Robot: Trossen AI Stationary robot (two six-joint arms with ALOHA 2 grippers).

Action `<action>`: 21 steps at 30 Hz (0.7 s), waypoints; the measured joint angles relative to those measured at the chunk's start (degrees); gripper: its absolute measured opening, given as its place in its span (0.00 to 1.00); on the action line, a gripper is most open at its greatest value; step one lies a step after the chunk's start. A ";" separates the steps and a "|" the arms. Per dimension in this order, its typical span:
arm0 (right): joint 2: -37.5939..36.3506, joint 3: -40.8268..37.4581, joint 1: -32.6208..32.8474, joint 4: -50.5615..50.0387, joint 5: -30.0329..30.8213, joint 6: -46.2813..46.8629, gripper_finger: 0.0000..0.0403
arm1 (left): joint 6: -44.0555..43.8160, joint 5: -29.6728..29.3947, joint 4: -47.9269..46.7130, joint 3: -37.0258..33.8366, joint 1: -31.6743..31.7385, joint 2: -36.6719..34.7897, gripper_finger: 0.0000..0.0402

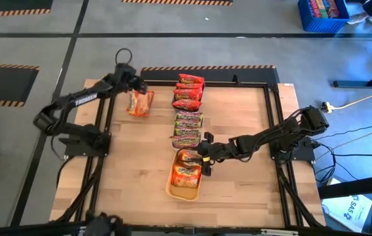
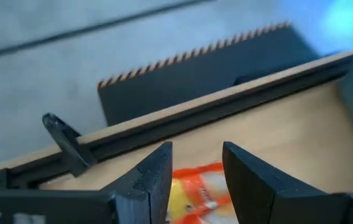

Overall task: Sort Maruchan noodles
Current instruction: Put the orange noodle pack into the yellow bin

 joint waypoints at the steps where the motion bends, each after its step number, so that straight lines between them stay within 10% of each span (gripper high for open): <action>1: 0.00 0.00 0.00 -0.07 0.00 0.36 0.49 | 0.32 0.64 -1.41 1.52 0.91 2.02 0.34; 10: 0.00 0.00 -0.02 -0.07 -0.02 1.42 0.49 | 2.49 4.78 -15.44 10.00 2.92 16.77 0.34; 21: 0.00 0.00 0.10 -0.50 -1.06 1.06 0.49 | 4.45 16.22 -34.69 9.43 -10.45 11.98 0.34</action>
